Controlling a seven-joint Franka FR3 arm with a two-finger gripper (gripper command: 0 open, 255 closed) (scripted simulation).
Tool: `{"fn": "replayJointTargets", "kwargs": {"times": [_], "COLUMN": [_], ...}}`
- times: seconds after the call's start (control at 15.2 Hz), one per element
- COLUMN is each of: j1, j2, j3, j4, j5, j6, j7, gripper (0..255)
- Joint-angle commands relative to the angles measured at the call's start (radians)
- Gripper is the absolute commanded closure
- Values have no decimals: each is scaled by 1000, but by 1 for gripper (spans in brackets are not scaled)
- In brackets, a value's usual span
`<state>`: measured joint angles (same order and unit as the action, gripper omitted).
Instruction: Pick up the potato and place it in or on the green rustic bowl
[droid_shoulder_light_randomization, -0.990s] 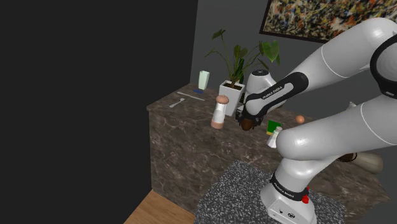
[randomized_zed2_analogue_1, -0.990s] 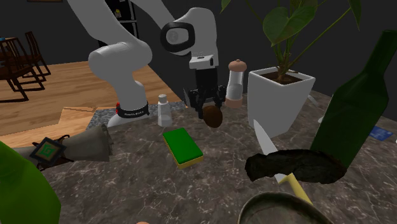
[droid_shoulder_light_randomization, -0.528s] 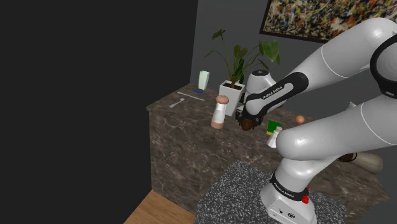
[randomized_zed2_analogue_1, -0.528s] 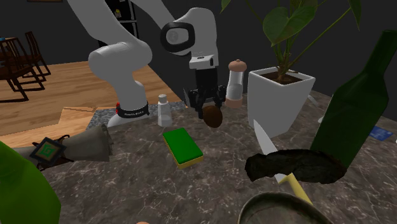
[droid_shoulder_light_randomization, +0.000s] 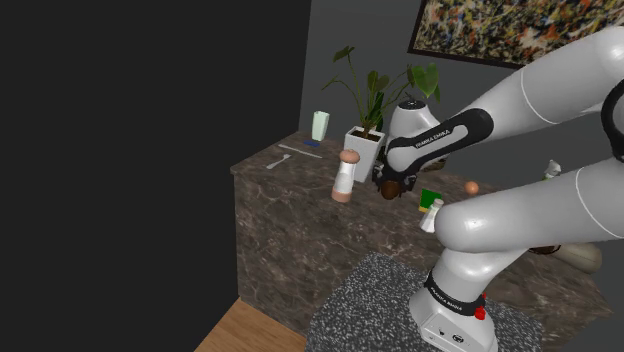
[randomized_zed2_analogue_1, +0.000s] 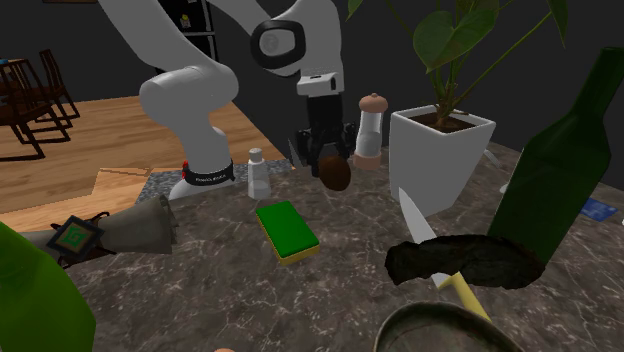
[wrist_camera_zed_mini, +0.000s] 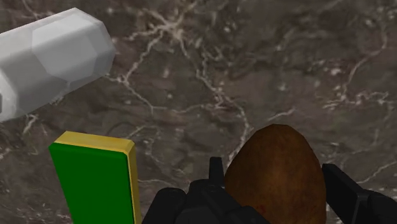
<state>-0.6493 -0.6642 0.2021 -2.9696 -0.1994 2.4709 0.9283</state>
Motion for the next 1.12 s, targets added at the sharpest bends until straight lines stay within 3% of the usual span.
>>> {"fn": "replayJointTargets", "kwargs": {"times": [0.0, 1.06], "j1": [9, 40], "j2": [-27, -158], "j3": [-9, -45], "j4": [15, 163], "j5": [9, 43], "j6": [-42, -319], "j7": [-13, -85], "gripper": [255, 255]}}
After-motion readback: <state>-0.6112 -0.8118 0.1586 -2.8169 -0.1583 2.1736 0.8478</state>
